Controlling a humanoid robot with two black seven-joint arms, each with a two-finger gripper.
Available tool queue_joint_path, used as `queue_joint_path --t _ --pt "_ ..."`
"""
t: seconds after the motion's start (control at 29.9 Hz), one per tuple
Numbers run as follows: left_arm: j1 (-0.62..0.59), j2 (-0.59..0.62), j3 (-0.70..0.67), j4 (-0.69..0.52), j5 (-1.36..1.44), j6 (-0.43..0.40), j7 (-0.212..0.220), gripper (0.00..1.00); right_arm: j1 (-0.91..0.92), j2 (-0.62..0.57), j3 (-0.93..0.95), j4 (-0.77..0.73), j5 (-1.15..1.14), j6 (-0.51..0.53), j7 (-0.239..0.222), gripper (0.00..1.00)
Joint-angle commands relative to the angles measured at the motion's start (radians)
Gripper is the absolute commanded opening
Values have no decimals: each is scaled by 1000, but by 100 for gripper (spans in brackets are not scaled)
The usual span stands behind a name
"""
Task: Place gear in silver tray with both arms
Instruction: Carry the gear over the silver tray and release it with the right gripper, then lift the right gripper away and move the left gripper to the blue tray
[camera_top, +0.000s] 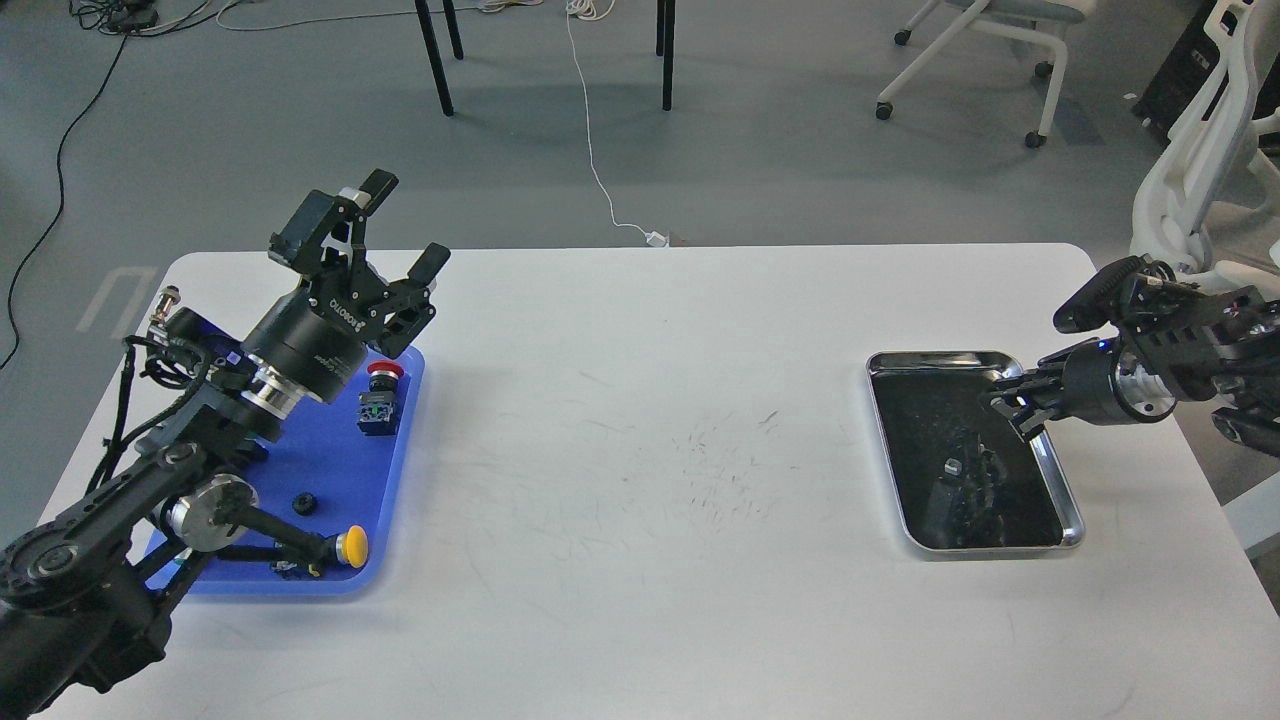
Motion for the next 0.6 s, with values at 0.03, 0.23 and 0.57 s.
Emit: queue_joint_path --t 0.03,0.23,0.57 --pt "2 -1 1 0 1 0 0 98 -48 59 9 -68 7 -3 0 15" --pt "0 -1 1 0 1 0 0 98 -48 62 9 -66 9 -3 0 17" --pt "0 13 1 0 1 0 0 98 -40 27 41 -16 12 -15 0 81"
